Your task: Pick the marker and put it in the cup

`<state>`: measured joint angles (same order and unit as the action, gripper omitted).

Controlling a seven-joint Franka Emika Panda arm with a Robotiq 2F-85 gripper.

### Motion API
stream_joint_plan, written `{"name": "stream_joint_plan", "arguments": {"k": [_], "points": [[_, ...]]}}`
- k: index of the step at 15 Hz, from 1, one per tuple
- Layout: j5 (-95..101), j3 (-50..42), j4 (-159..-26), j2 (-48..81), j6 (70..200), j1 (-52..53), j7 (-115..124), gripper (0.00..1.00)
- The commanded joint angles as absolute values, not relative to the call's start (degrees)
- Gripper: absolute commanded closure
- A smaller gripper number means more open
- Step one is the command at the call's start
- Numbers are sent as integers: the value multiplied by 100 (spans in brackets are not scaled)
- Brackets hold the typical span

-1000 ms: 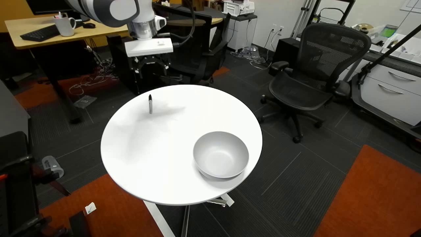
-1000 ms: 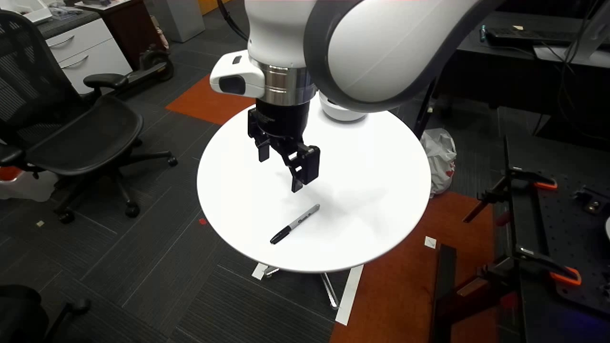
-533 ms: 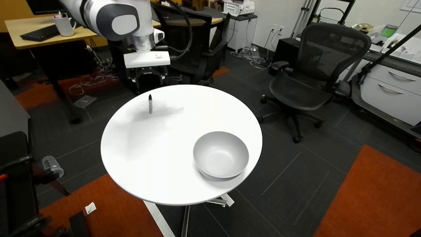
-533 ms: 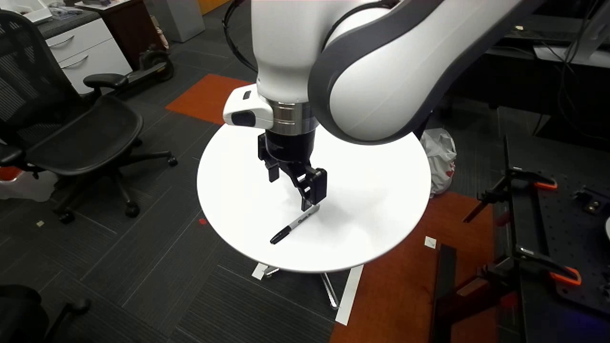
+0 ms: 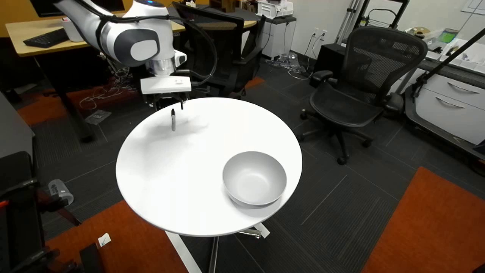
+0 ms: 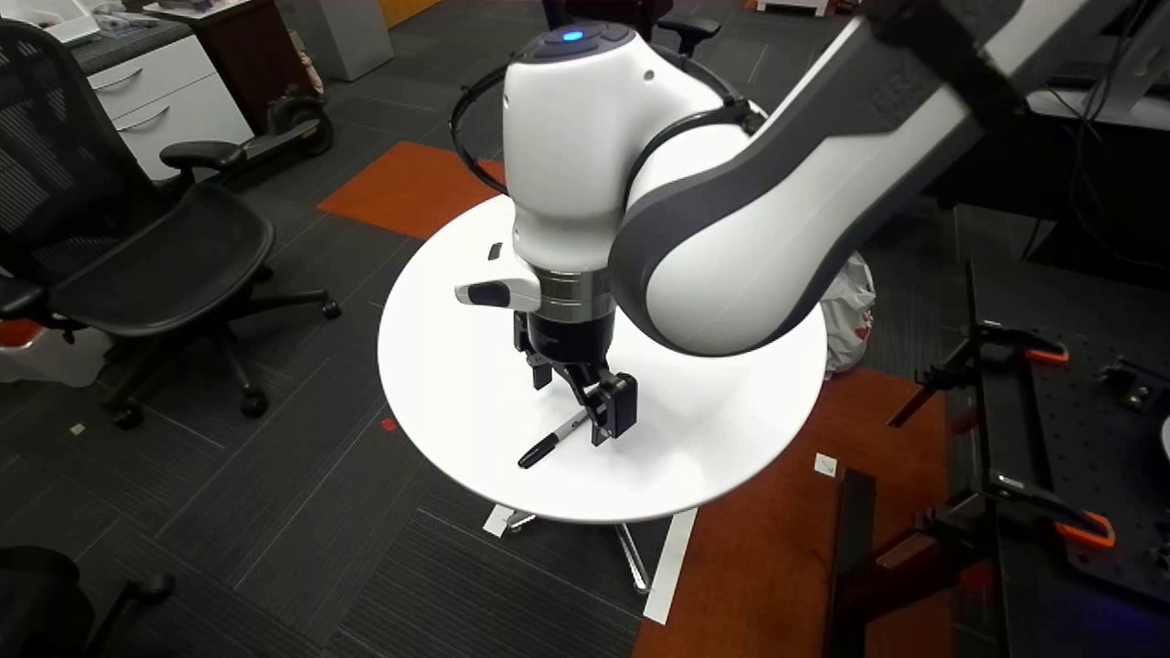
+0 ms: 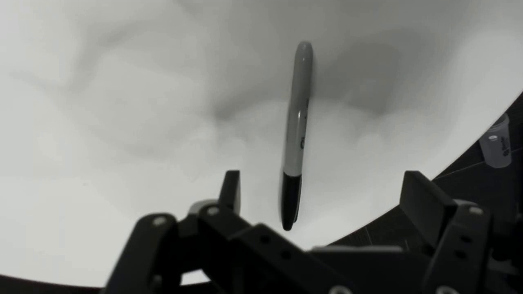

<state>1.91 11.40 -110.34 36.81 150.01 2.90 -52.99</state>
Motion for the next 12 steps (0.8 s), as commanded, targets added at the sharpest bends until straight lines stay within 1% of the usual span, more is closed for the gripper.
{"name": "stream_joint_plan", "arguments": {"k": [1, 7, 8, 9, 12], "points": [[521, 1027, -11135, 3836, 15520, 428, -4816, 0], [860, 1044, -11100, 4077, 15742, 399, -4399, 0], [872, 1060, -11087, 4103, 15754, 382, -4414, 25], [888, 1049, -11085, 4109, 15752, 390, -4402, 28], [894, 1065, -11071, 4136, 15760, 377, -4416, 50]]}}
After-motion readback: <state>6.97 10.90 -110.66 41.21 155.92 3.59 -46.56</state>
